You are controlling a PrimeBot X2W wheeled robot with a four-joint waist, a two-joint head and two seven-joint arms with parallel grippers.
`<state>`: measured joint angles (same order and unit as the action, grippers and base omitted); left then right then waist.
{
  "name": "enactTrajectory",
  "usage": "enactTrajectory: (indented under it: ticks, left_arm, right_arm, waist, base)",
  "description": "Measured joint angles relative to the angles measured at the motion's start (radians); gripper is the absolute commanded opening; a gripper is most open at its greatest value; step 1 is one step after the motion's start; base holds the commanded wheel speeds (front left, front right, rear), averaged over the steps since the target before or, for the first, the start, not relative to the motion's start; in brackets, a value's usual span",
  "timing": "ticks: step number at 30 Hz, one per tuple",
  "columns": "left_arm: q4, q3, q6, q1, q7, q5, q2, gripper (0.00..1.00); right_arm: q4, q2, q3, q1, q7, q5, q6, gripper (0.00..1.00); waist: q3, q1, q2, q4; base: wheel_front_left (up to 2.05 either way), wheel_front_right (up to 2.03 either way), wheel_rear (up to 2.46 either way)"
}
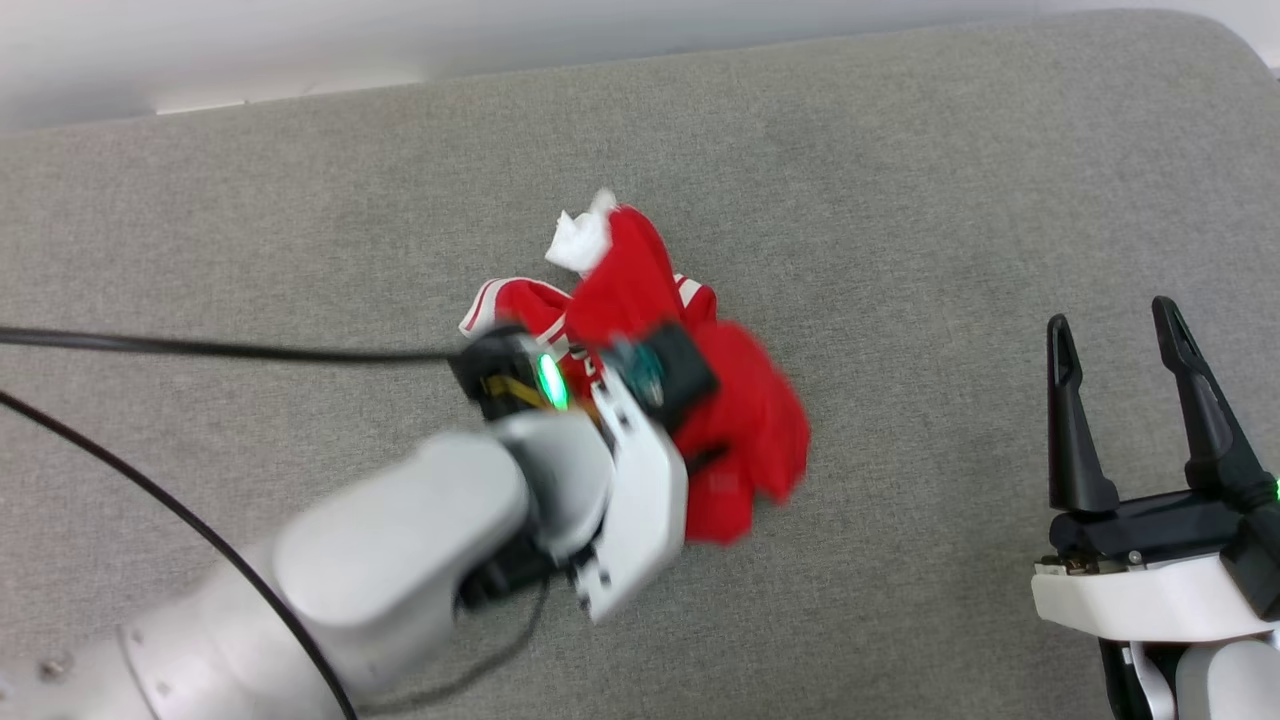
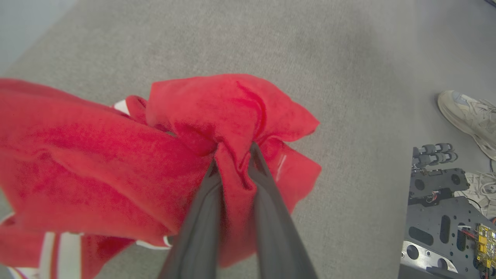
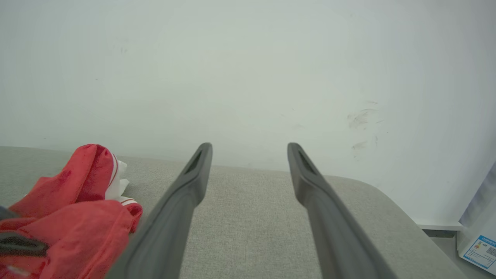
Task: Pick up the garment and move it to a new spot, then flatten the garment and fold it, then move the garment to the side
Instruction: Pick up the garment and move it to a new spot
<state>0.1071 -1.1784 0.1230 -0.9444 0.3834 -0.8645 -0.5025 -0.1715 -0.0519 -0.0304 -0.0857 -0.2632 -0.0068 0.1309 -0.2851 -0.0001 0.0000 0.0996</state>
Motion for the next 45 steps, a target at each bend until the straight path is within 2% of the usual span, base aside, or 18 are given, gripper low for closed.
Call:
enactTrajectory:
  ticks: [5,11,15,16,17,20,24,28,33,38,40,43,45]
  left_arm:
    - [0.056,-0.077,0.002,0.122,-0.009,0.021,0.057,0.0]
    - [0.077,-0.097,0.005,0.224,0.011,0.054,0.123,0.0]
    - [0.086,-0.101,0.005,0.237,-0.012,0.088,0.143,0.0]
    - [0.092,-0.101,0.005,0.237,-0.036,0.1,0.146,0.29]
    - [0.099,-0.101,0.006,0.234,-0.061,0.109,0.151,1.0]
    - [0.105,-0.076,-0.001,0.22,-0.143,0.13,0.161,1.0]
    - [0.084,-0.008,-0.065,0.216,-0.277,0.159,0.161,1.0]
    - [0.063,0.065,-0.158,0.228,-0.419,0.201,0.138,1.0]
    - [0.072,0.176,-0.313,0.278,-0.597,0.246,0.093,1.0]
    - [0.055,0.318,-0.442,0.372,-0.643,0.256,0.062,1.0]
    - [0.014,0.406,-0.486,0.422,-0.644,0.28,0.058,1.0]
    - [-0.05,0.535,-0.53,0.512,-0.646,0.347,0.059,1.0]
    - [-0.08,0.618,-0.542,0.592,-0.646,0.379,0.074,1.0]
  right_arm:
    - [0.011,0.0,-0.004,-0.002,0.0,0.0,0.0,1.0]
    - [0.021,0.0,-0.004,-0.001,0.0,-0.002,0.0,1.0]
    - [0.028,0.0,-0.005,0.0,0.0,-0.003,0.0,1.0]
    - [0.03,0.0,-0.006,0.003,0.0,-0.004,0.0,1.0]
    - [0.033,0.0,-0.008,0.005,0.0,-0.006,0.0,1.0]
    - [0.042,0.0,-0.01,0.015,0.0,-0.016,0.0,1.0]
    - [0.05,0.0,-0.013,0.04,0.0,-0.023,0.0,1.0]
    - [0.054,0.0,-0.014,0.056,0.0,-0.029,0.0,1.0]
    - [0.062,0.0,-0.01,0.076,0.0,-0.031,0.0,1.0]
    - [0.069,0.001,-0.009,0.089,0.0,-0.031,0.0,1.0]
    - [0.072,0.001,-0.01,0.091,0.0,-0.03,0.0,1.0]
    - [0.079,0.001,-0.009,0.095,0.0,-0.019,0.0,1.0]
    - [0.085,0.001,-0.005,0.1,0.0,-0.009,0.0,1.0]
  waist:
    - [-0.007,0.0,0.0,-0.004]
    - [-0.005,0.0,0.0,-0.014]
    - [0.0,0.0,0.0,-0.022]
    - [0.004,0.0001,0.0,-0.024]
    - [0.009,0.0,0.0,-0.026]
    - [0.031,0.0,0.0,-0.033]
    - [0.067,0.0,0.0,-0.041]
    - [0.102,0.0,0.0,-0.054]
    - [0.134,0.0001,0.0,-0.073]
    - [0.152,0.0001,0.0,-0.09]
    - [0.157,0.0001,0.0,-0.095]
    - [0.163,0.0,0.0,-0.101]
    - [0.166,0.0001,0.0,-0.103]
  base:
    - [0.0,0.0,0.0]
    - [0.0,0.0,0.0]
    - [0.0,0.0,0.0]
    - [0.0,0.0,0.0]
    - [0.0,0.0,0.0]
    - [0.0,0.0,0.0]
    - [0.0,0.0,0.0]
    - [0.0,0.0,0.0]
    - [0.0,0.0,0.0]
    - [0.0,0.0,0.0]
    - [0.0,0.0,0.0]
    - [0.0,0.0,0.0]
    - [0.0,0.0,0.0]
